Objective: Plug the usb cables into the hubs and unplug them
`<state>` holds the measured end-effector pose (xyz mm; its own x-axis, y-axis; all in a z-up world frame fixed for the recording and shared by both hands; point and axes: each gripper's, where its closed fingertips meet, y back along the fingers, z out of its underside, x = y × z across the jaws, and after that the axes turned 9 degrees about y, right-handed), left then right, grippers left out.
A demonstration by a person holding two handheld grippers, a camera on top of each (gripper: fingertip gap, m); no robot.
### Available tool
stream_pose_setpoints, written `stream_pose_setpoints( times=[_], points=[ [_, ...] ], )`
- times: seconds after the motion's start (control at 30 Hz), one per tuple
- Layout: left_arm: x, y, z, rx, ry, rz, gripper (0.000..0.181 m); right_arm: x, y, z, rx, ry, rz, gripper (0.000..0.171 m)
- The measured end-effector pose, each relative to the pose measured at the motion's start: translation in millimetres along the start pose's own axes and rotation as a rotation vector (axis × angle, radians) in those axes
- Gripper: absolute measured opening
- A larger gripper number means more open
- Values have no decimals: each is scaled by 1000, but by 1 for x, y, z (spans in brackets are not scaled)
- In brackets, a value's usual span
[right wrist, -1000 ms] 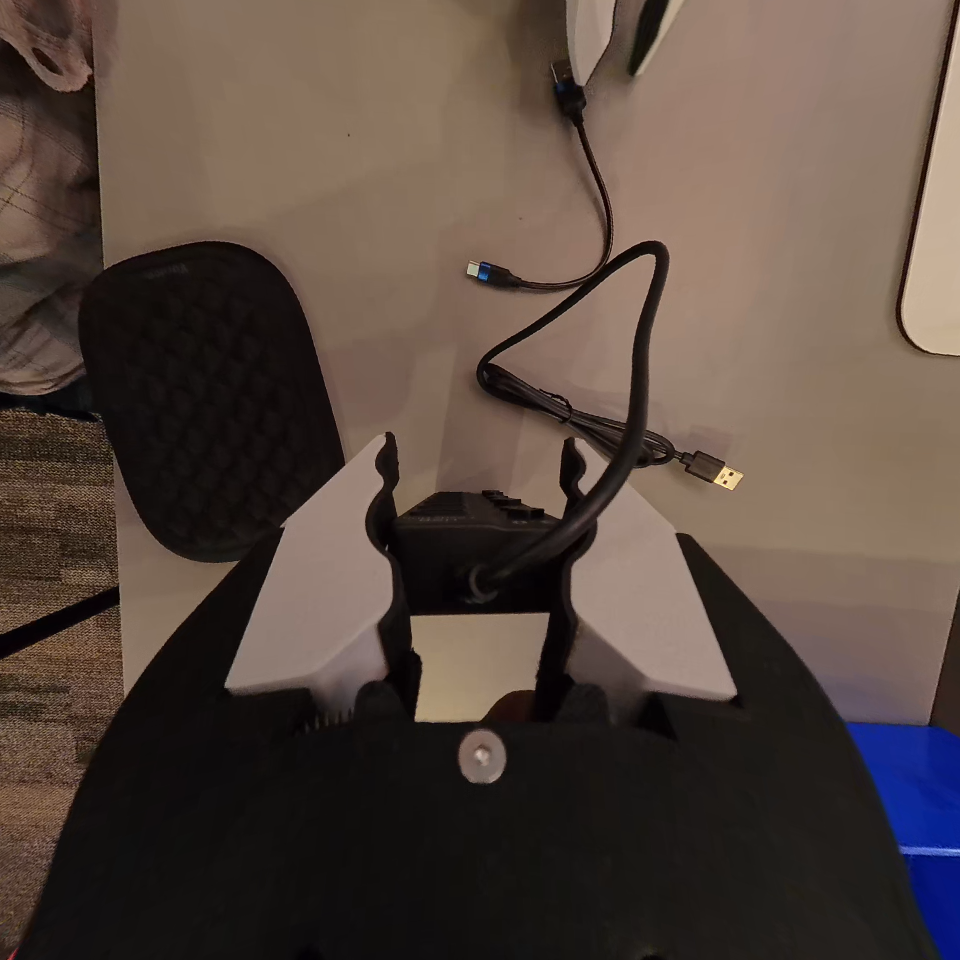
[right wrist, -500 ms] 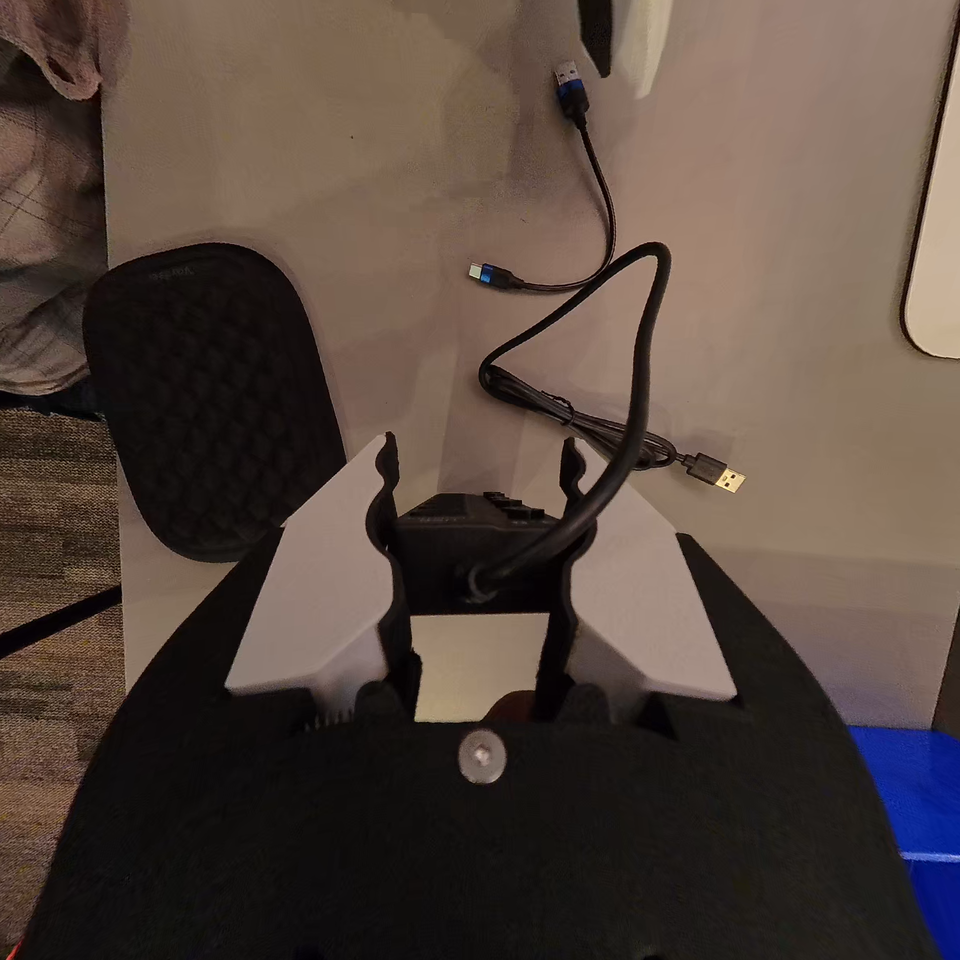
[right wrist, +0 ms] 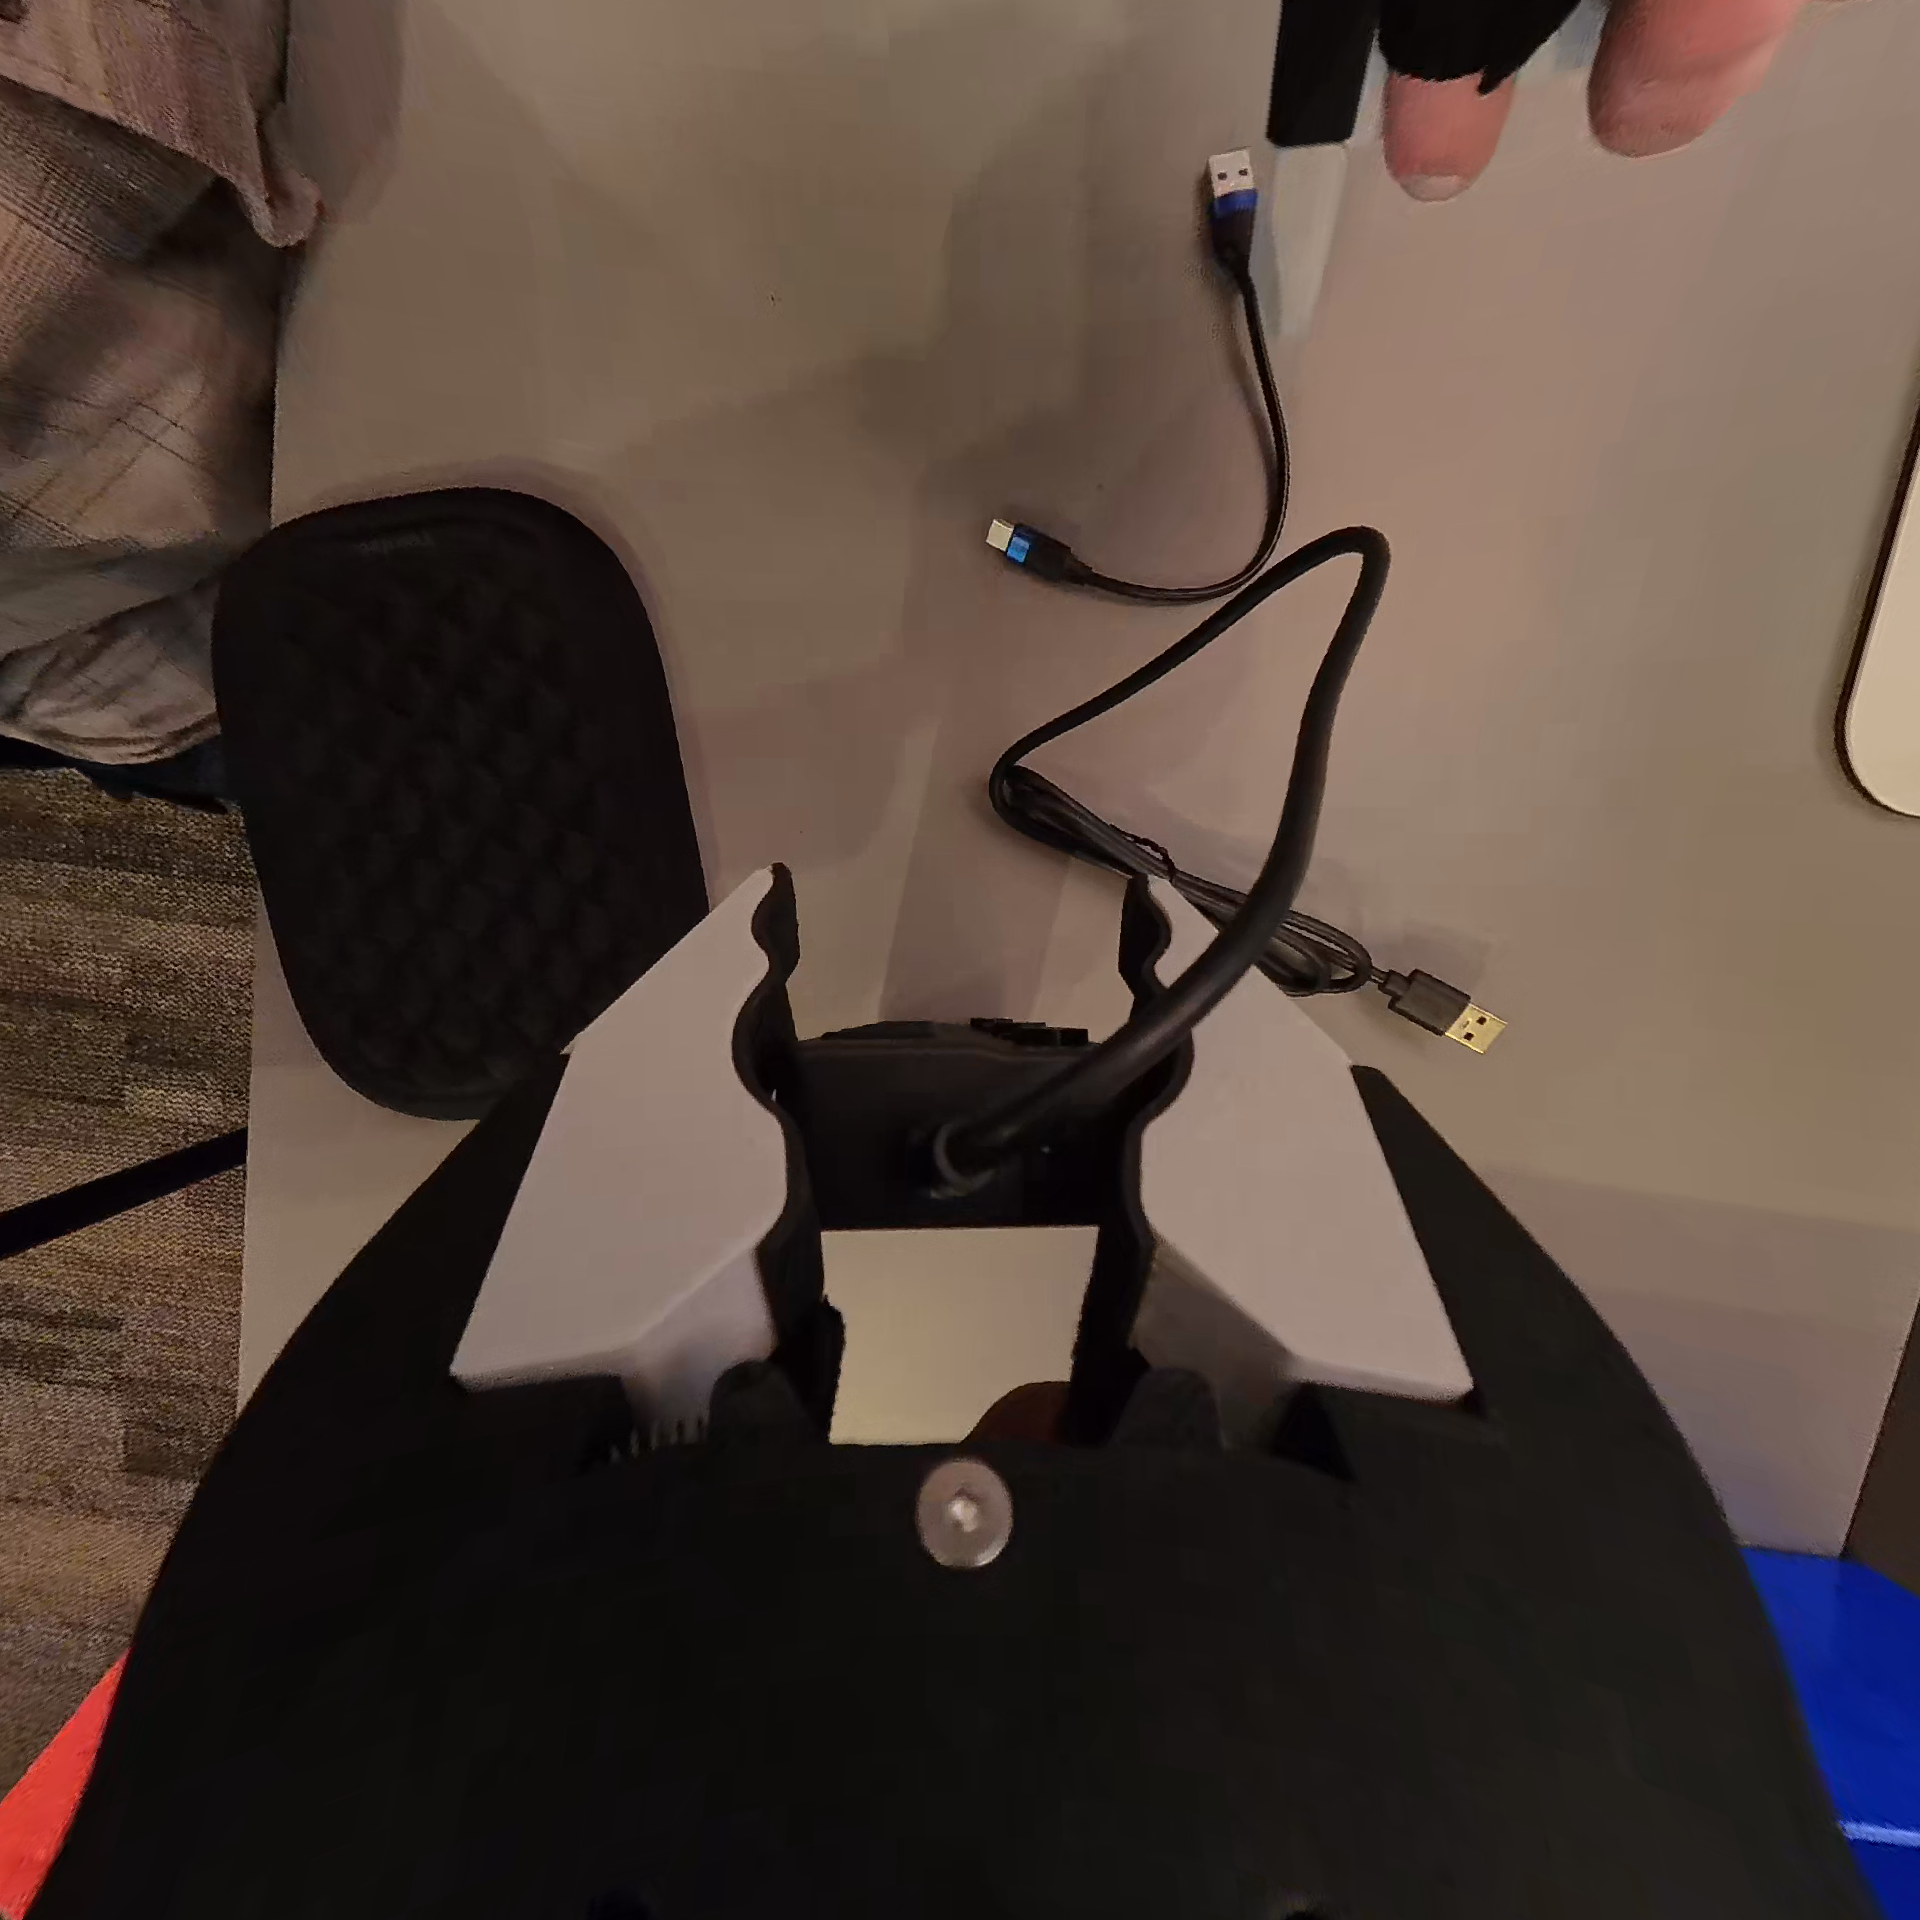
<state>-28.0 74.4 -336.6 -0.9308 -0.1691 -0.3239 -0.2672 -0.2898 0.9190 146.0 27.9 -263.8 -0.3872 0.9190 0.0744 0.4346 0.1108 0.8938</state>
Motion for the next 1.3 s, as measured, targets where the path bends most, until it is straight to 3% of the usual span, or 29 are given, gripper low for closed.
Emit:
stream_pose_setpoints(
  times=[0.27,0.43,0.6,0.83,0.93,1.03,1.1,1.2,1.3],
  points=[
    [13,-23,-12,5,-168,26,51,-1,1,0,24,17,-8,62],
    [22,-23,-20,24,-67,93,13,-4,2,0,33,28,1,62],
    [20,-21,-38,17,301,131,3,-4,5,3,52,22,8,62],
    [9,-20,-58,-29,1223,161,3,-5,5,1,73,25,18,62],
    [-4,-15,-79,172,1527,140,20,-6,5,1,80,25,23,62],
    [-20,0,-90,470,1767,103,32,-7,6,1,87,21,25,62],
    [-21,8,-86,539,1734,42,36,-7,6,1,93,18,27,62],
    [-21,5,-79,475,1477,-103,37,-7,7,1,100,12,28,62],
    [-24,-8,-81,479,1335,-82,35,-6,6,0,109,6,31,62]
  ],
)
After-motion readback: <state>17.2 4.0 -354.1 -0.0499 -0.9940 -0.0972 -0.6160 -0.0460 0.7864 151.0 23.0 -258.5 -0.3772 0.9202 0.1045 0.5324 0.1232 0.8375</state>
